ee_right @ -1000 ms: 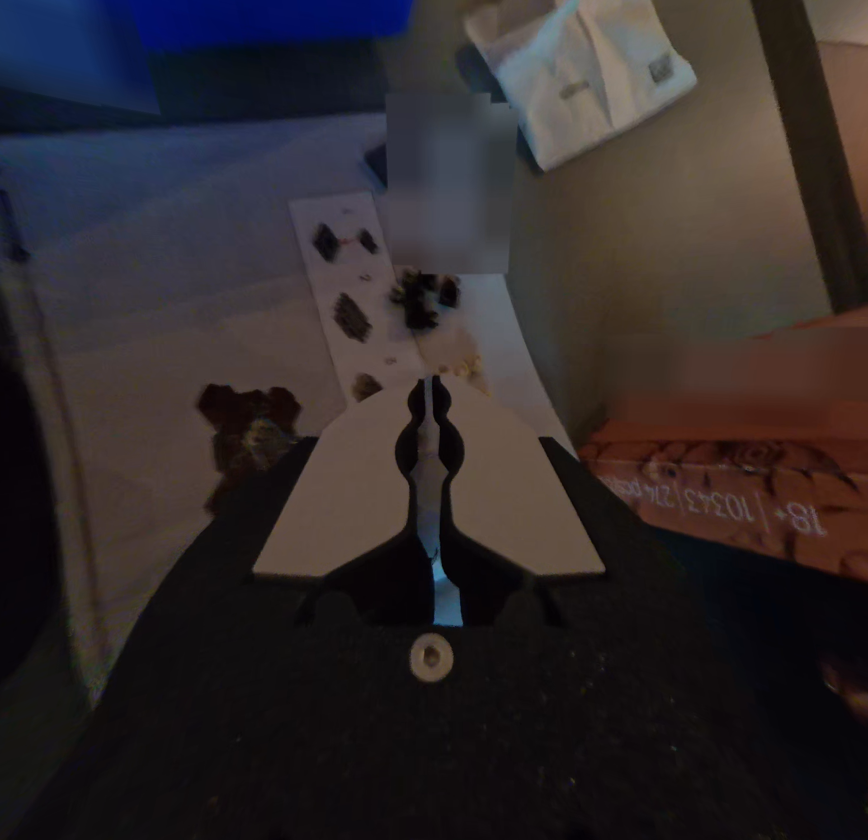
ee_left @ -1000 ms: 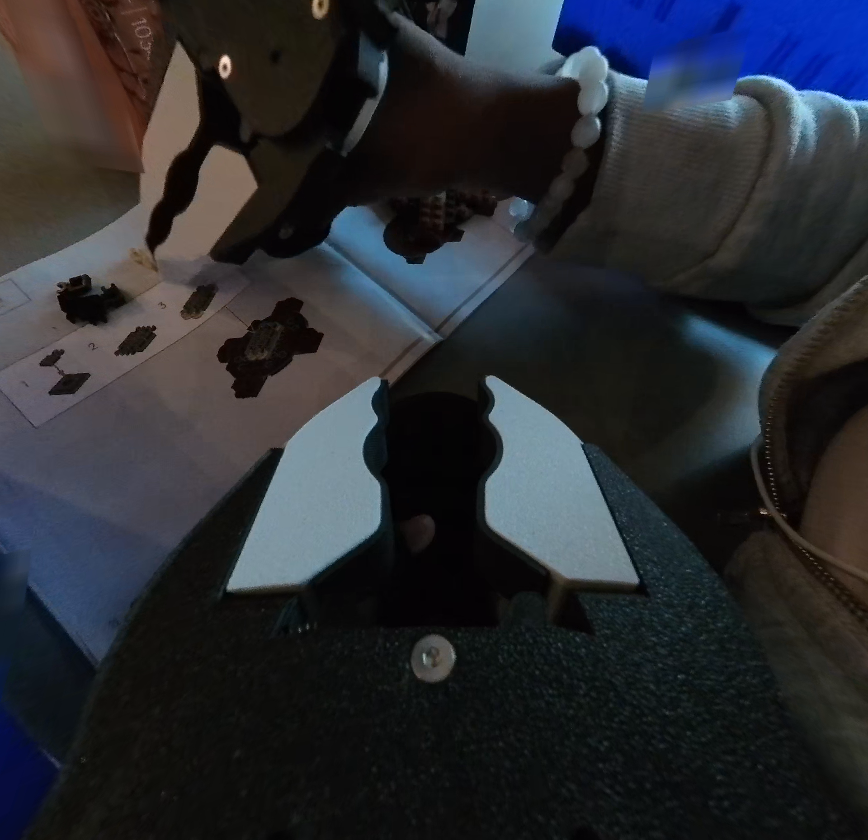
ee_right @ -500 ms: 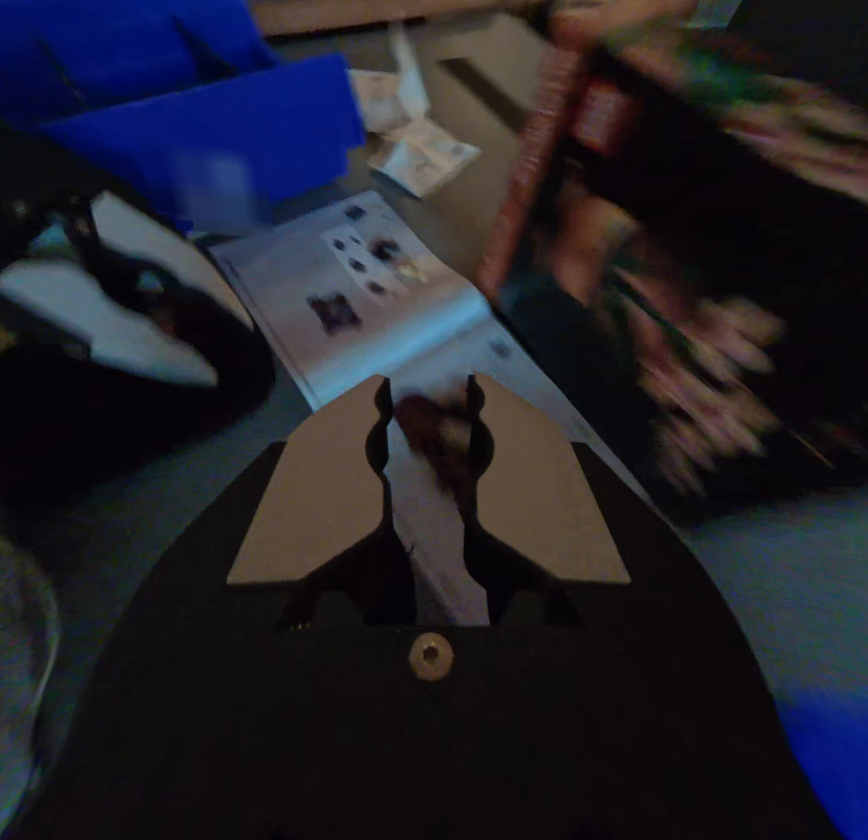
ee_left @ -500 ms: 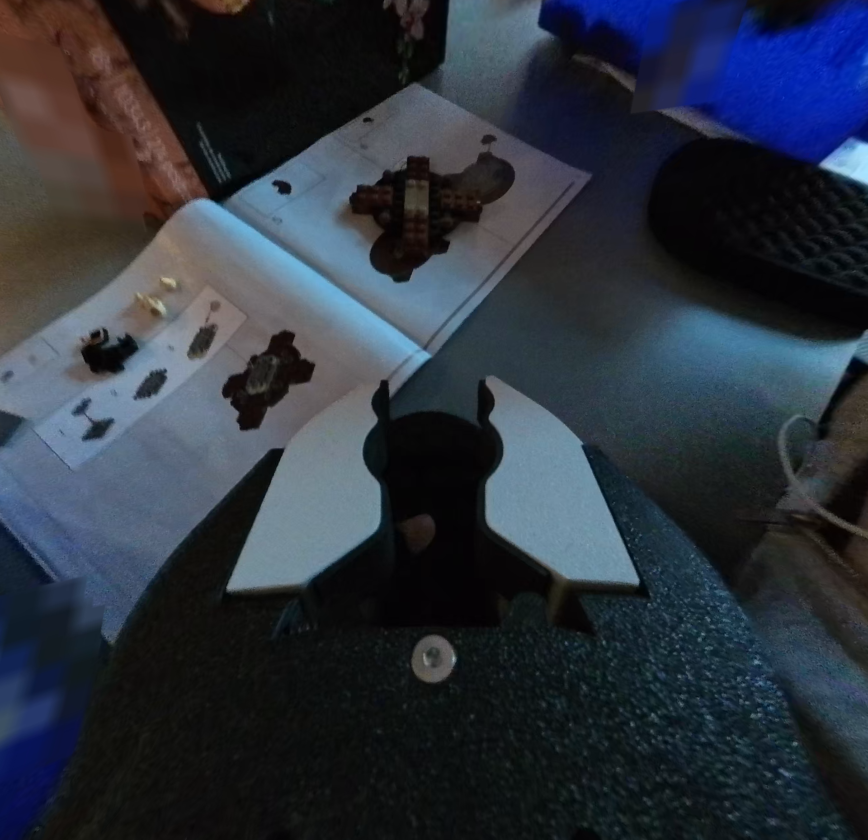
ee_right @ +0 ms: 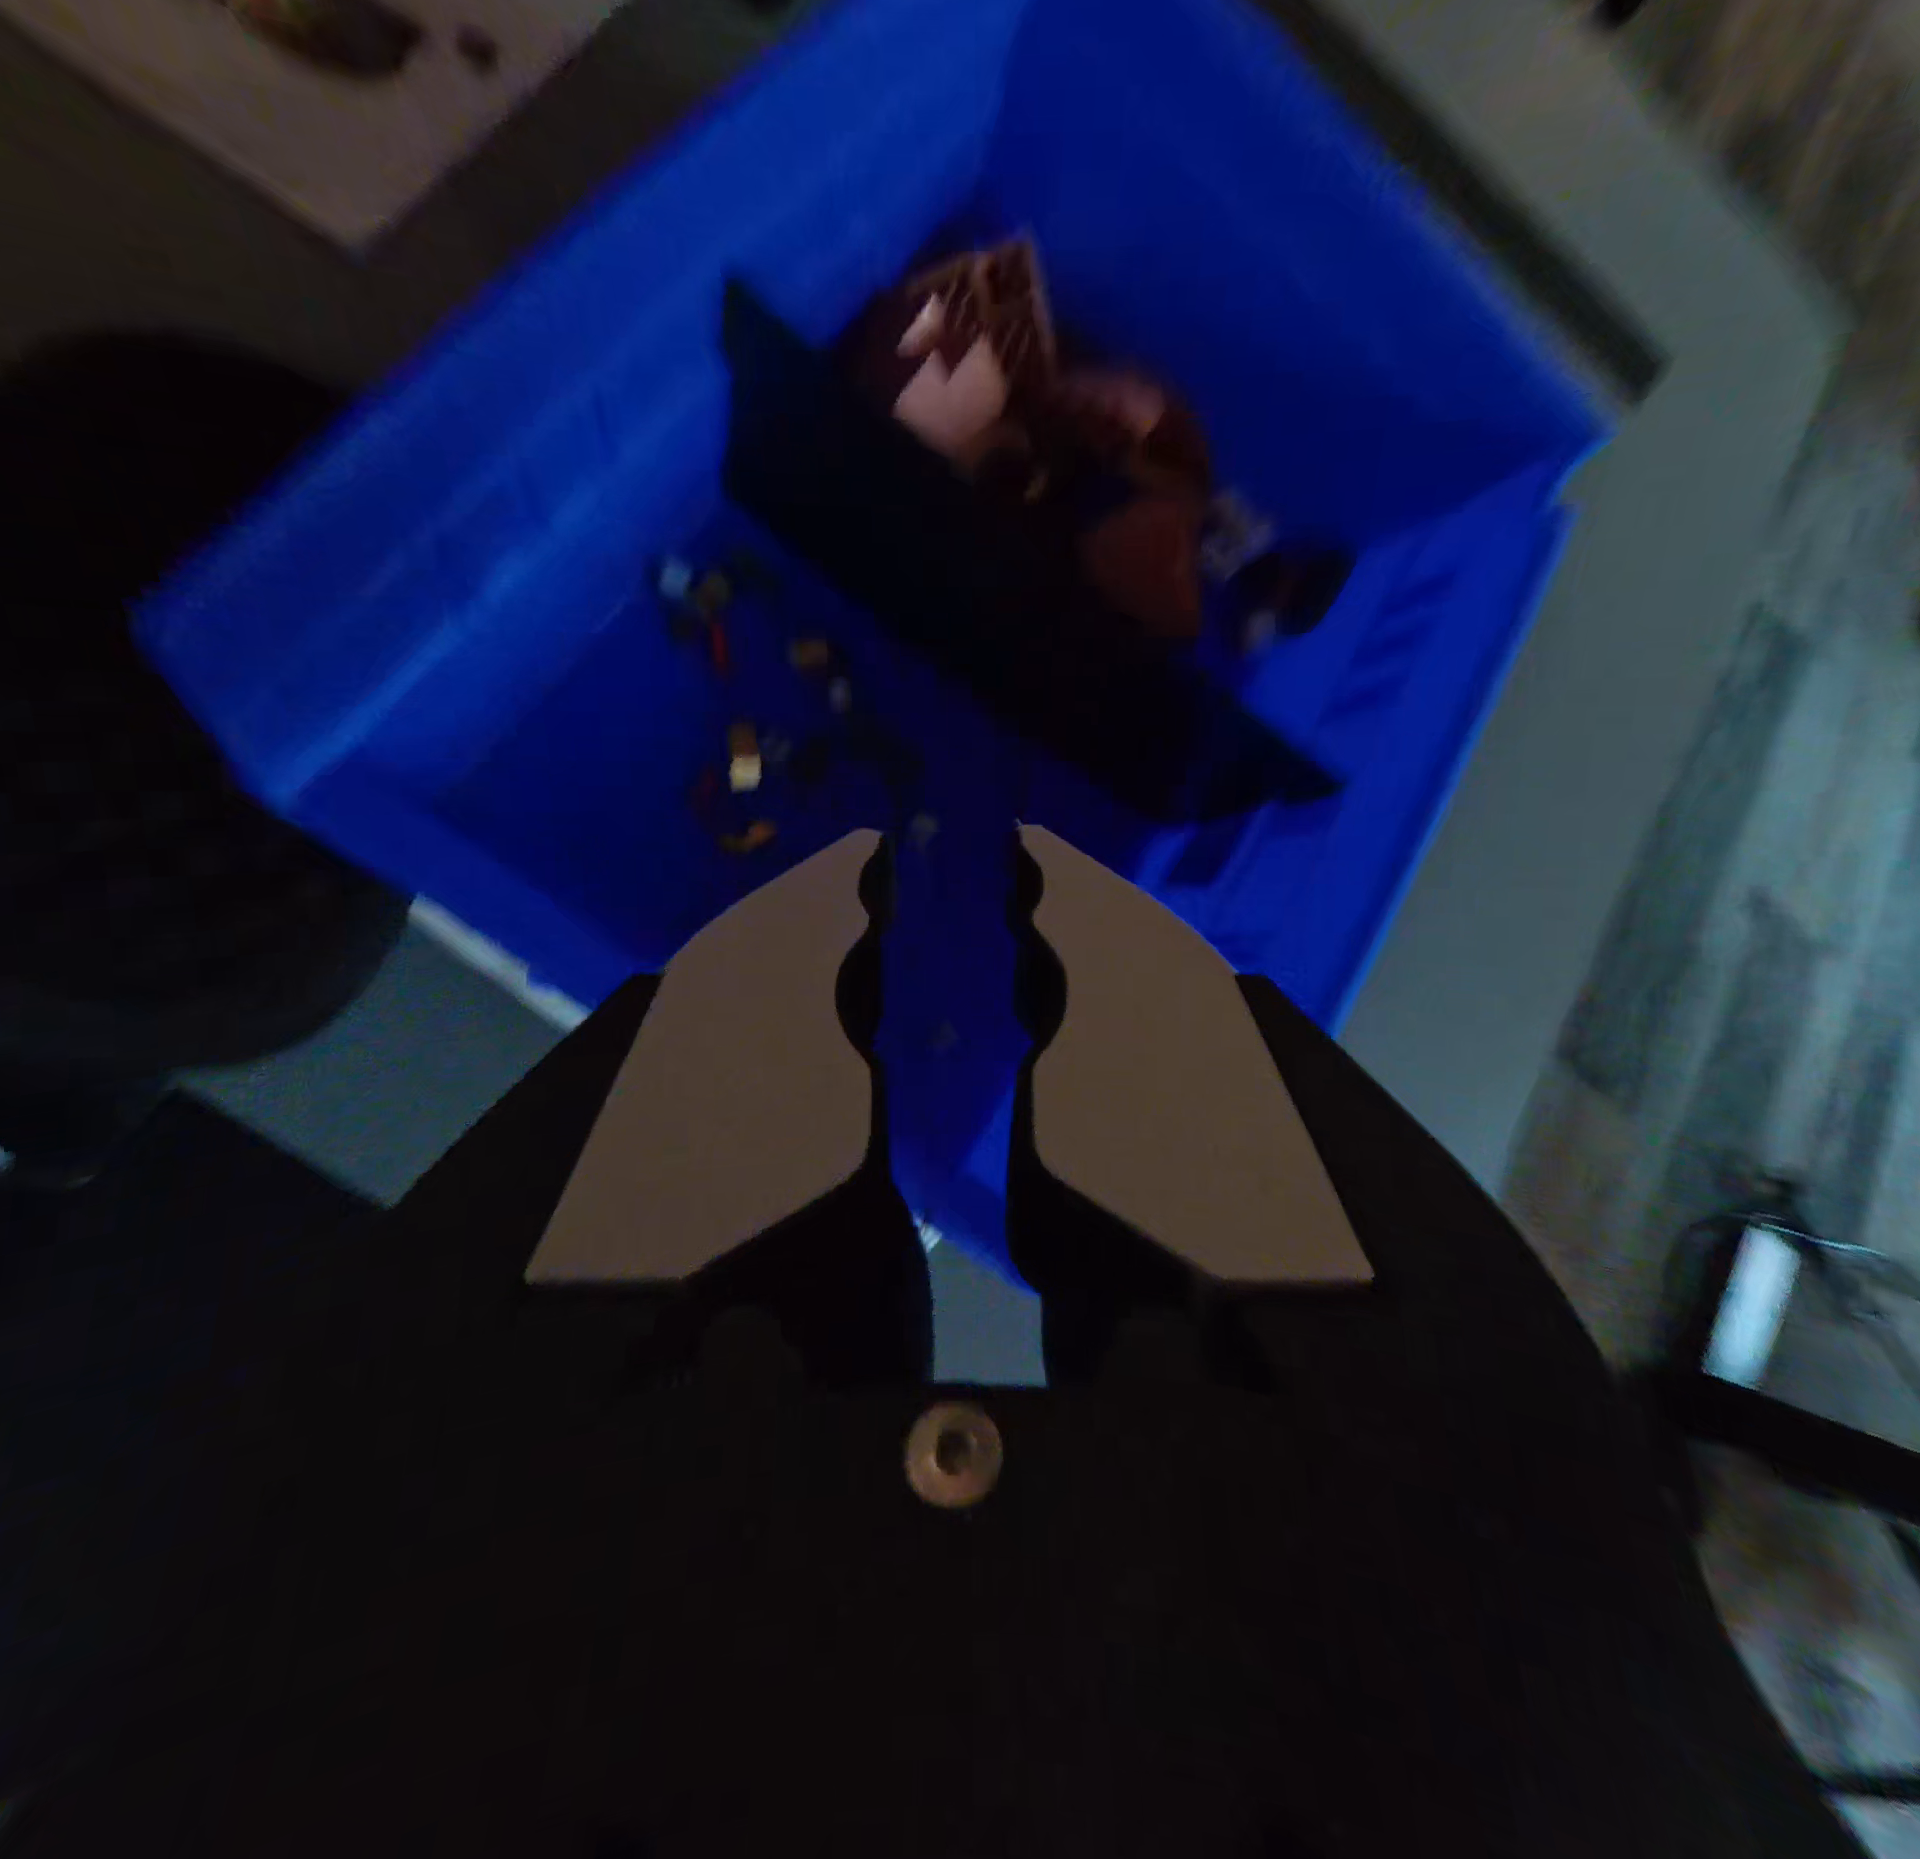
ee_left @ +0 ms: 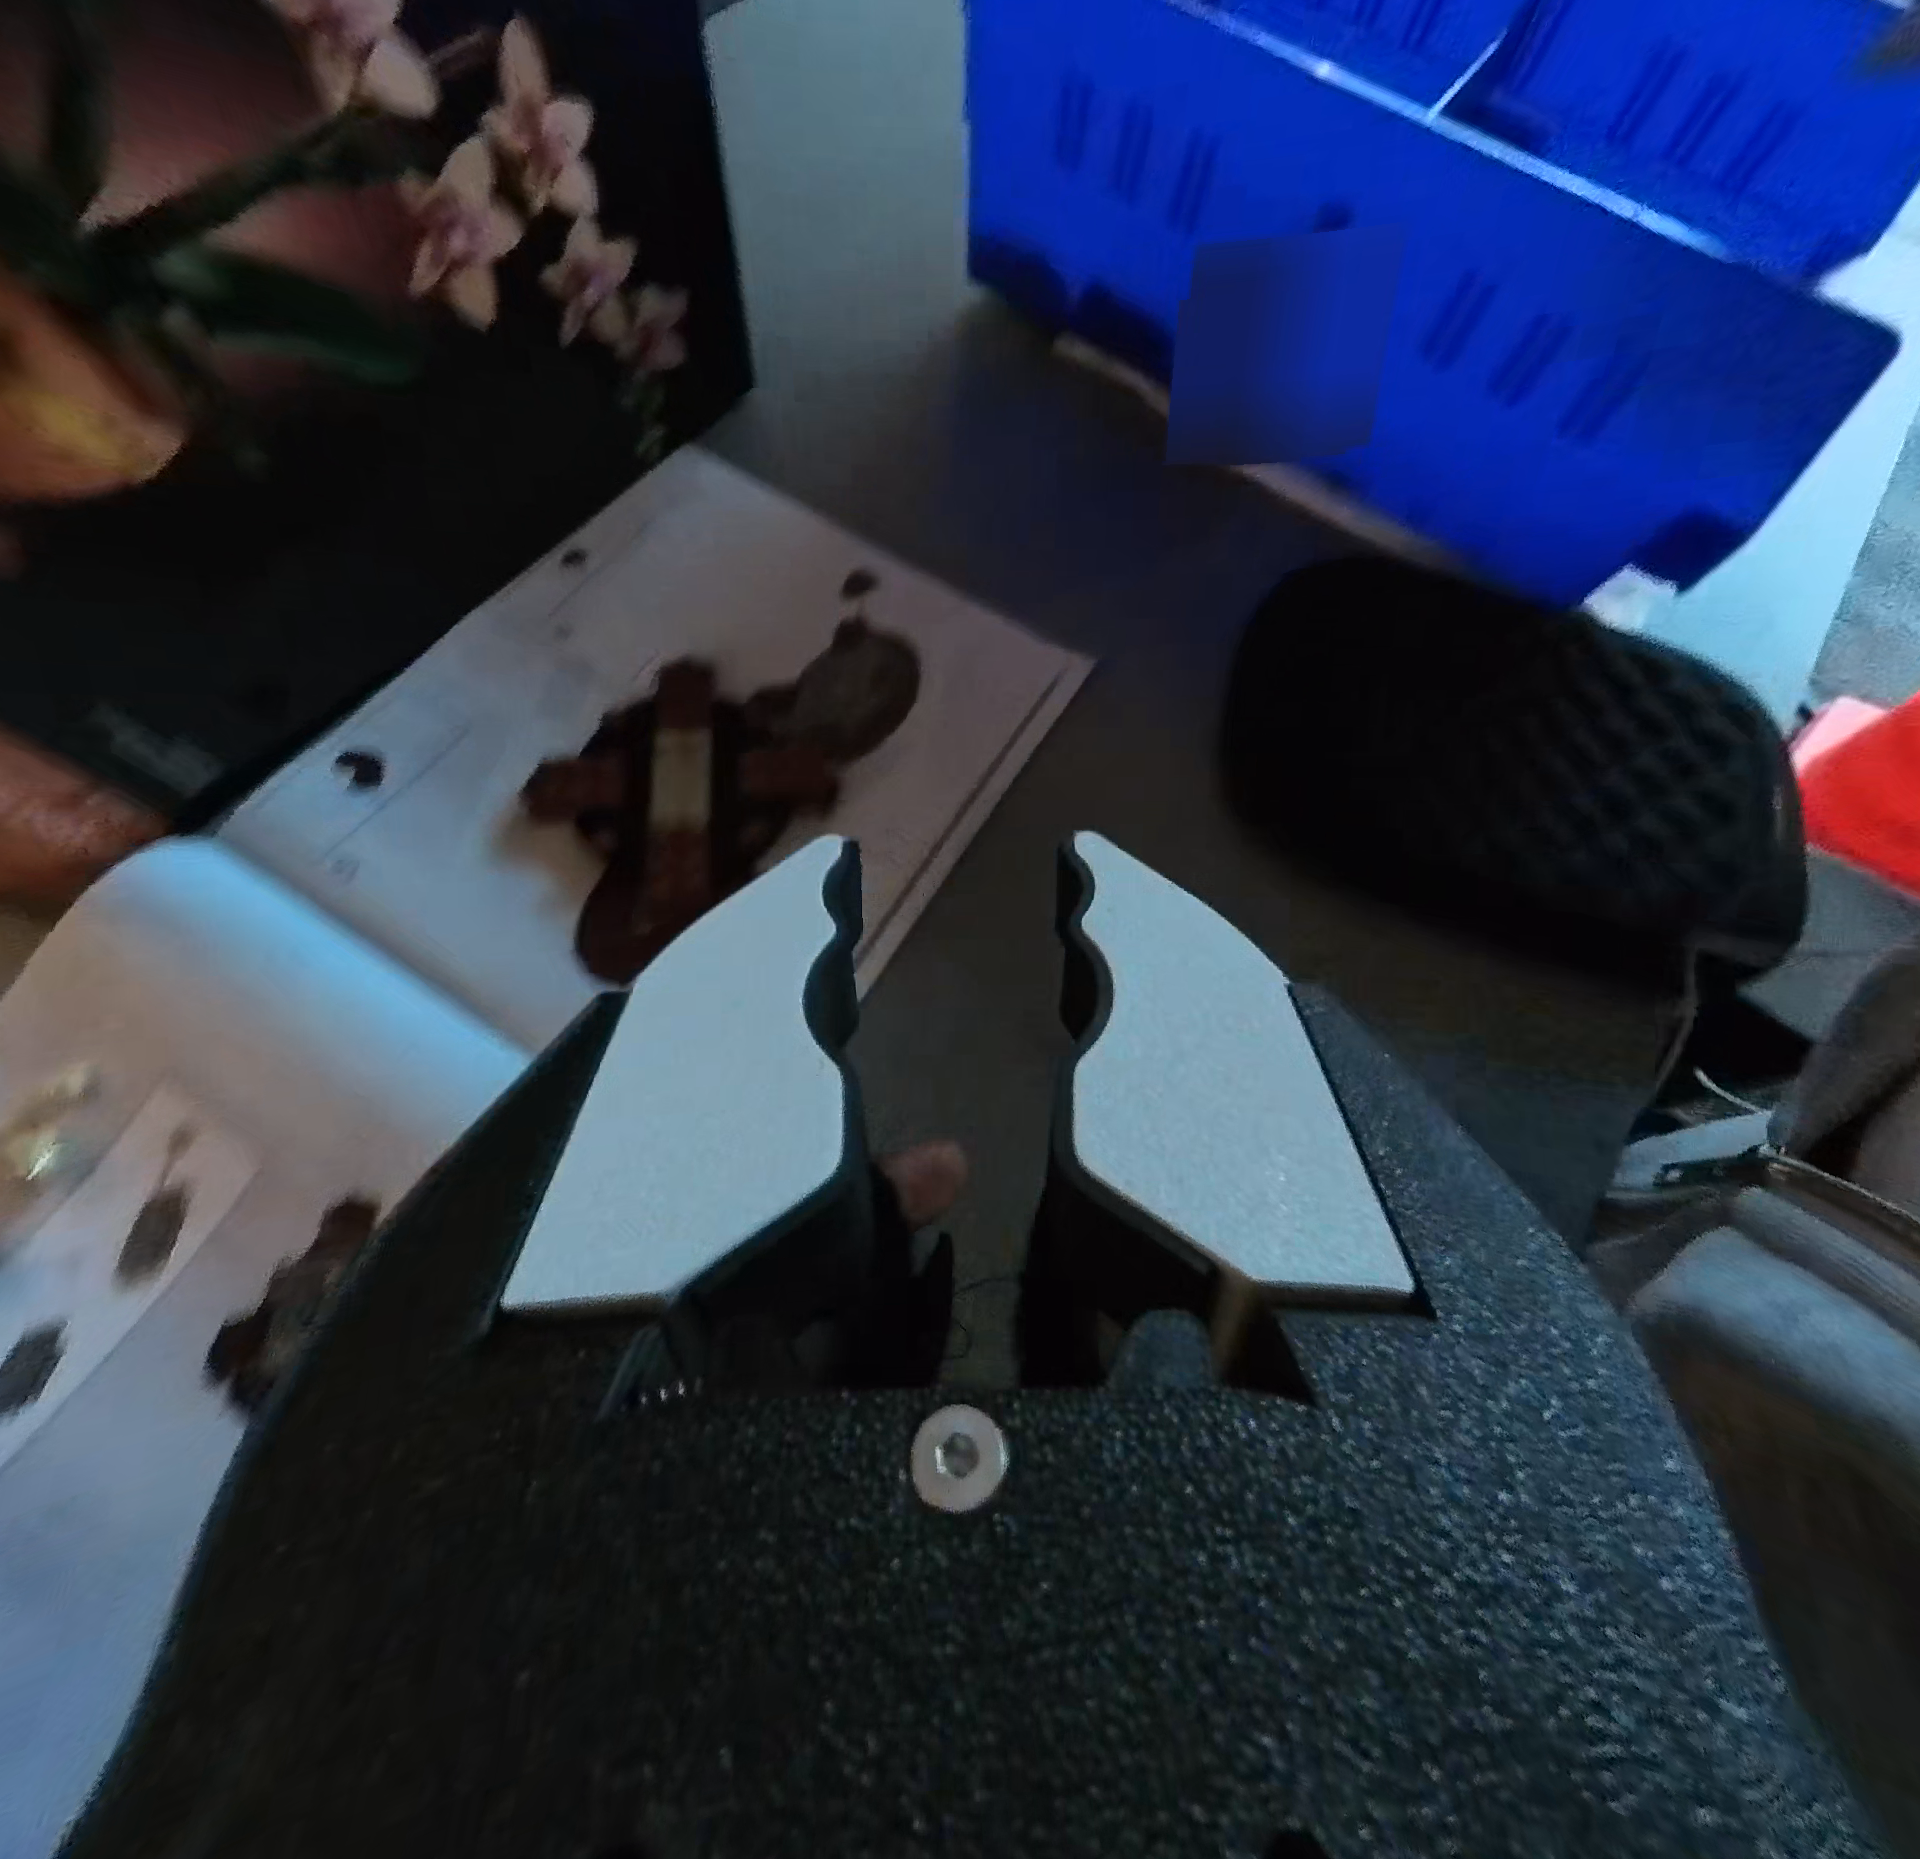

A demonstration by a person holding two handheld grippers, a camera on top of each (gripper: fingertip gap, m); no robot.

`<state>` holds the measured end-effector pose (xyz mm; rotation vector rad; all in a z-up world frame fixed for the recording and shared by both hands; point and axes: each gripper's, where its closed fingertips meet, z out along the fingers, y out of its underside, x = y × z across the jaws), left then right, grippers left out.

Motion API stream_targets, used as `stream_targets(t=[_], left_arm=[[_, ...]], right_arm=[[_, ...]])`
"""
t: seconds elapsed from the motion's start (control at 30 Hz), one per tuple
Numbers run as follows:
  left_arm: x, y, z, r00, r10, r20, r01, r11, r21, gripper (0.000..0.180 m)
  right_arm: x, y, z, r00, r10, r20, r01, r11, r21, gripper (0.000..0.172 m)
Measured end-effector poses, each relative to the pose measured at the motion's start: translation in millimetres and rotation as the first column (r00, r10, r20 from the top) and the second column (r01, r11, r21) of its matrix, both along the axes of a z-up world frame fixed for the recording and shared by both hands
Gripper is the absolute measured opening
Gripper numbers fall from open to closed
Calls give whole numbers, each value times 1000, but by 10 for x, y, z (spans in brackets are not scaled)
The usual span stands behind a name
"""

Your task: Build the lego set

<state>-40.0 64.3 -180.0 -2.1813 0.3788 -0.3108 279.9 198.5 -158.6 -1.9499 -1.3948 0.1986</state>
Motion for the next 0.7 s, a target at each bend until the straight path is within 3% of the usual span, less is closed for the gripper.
stream_targets(t=[0.17, 0.4, 0.7], left_arm=[[222, 267, -7, 1000, -18, 5, 18, 999, -36, 36], [352, 585, -65, 998, -49, -46, 46, 997, -63, 35], [250, 687, -219, 997, -39, -70, 32, 994, -101, 35]], right_arm=[[141, -84, -248, 999, 44, -31, -47, 995, -87, 14], [-3, -124, -462, 991, 115, -61, -124, 978, -168, 11], [-327, -110, -583, 978, 197, -64, -207, 950, -234, 12]])
